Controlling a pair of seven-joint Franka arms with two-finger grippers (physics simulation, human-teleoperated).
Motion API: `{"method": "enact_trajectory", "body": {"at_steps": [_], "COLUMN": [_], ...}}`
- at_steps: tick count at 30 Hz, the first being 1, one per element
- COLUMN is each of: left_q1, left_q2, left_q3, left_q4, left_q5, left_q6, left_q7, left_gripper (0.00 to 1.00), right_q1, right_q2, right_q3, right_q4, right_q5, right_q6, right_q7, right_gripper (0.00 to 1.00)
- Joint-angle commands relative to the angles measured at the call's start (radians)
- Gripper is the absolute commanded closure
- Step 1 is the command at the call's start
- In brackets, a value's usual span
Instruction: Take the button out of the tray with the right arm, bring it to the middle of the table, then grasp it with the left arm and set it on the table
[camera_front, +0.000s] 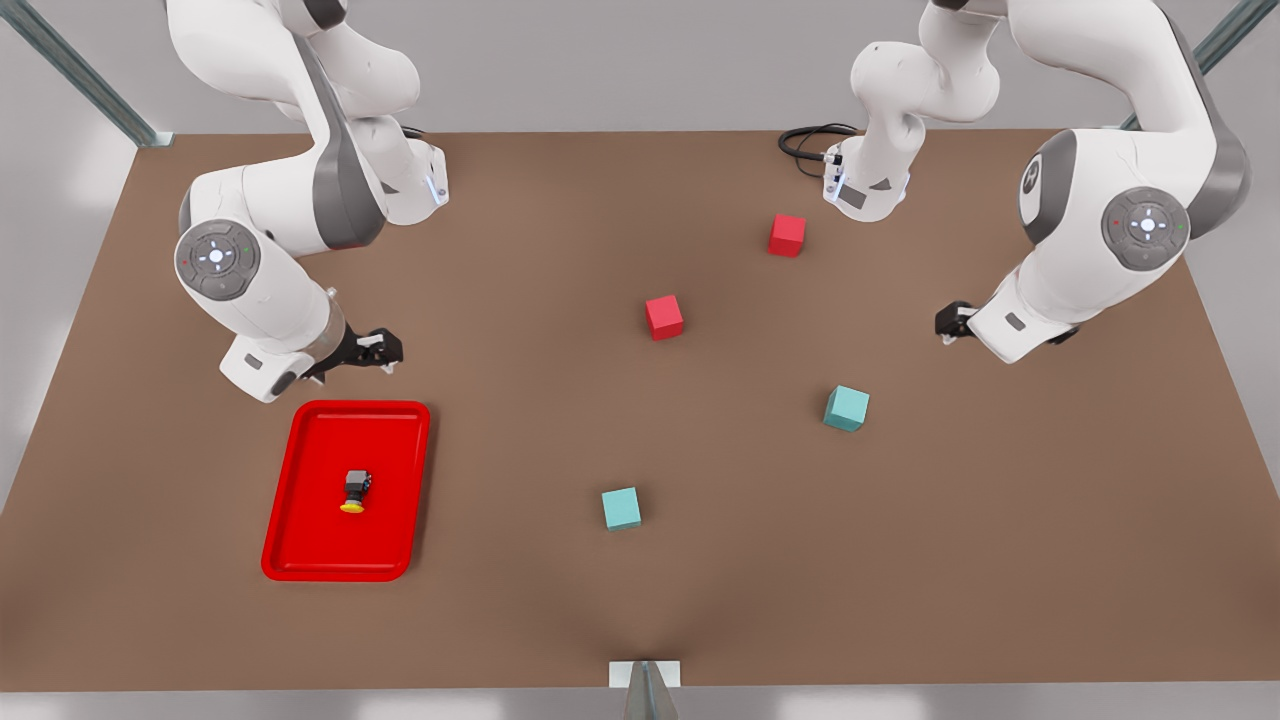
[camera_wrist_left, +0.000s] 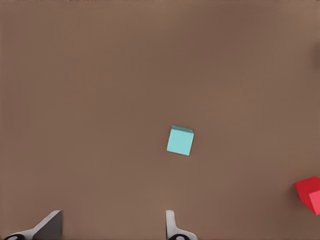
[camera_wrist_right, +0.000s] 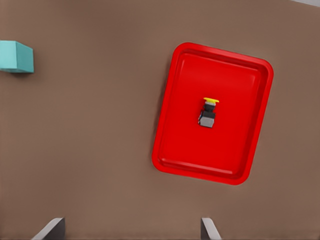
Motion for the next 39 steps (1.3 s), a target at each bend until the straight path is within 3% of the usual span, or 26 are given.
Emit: {"method": "enact_trajectory", "body": {"at_steps": [1,9,15,26,34,39], "left_q1": [0.0,-0.009,-0.009,-0.009,-0.012,-0.012], "left_q2": [-0.001,0.059,0.068,0.082,0.088,0.089], "left_q3": [0.0,-0.006,-0.006,-0.006,-0.006,-0.006], "left_q4": [0.0,0.005,0.005,0.005,0.005,0.005], "left_q5": [0.003,0.002,0.0,-0.001,0.0,0.0], "left_q6": [0.024,0.031,0.042,0.039,0.036,0.037], "left_q7": [0.004,0.003,0.004,0.003,0.003,-0.001], "left_gripper": [0.0,0.0,0.0,0.0,0.0,0.0], "right_q1": [-0.002,-0.069,-0.112,-0.21,-0.216,-0.216], "right_q2": [-0.001,0.243,0.418,0.635,0.632,0.488], "right_q3": [-0.001,-0.007,-0.009,-0.009,-0.013,-0.012], "right_q4": [0.003,0.031,0.029,0.087,0.081,-0.127], "right_q5": [-0.003,-0.008,-0.009,-0.011,-0.013,-0.025], "right_q6": [-0.034,-0.057,0.445,0.686,0.686,0.669], "right_q7": [0.049,0.014,0.111,0.078,0.077,-0.041], "right_gripper": [0.0,0.0,0.0,0.0,0.0,0.0]}}
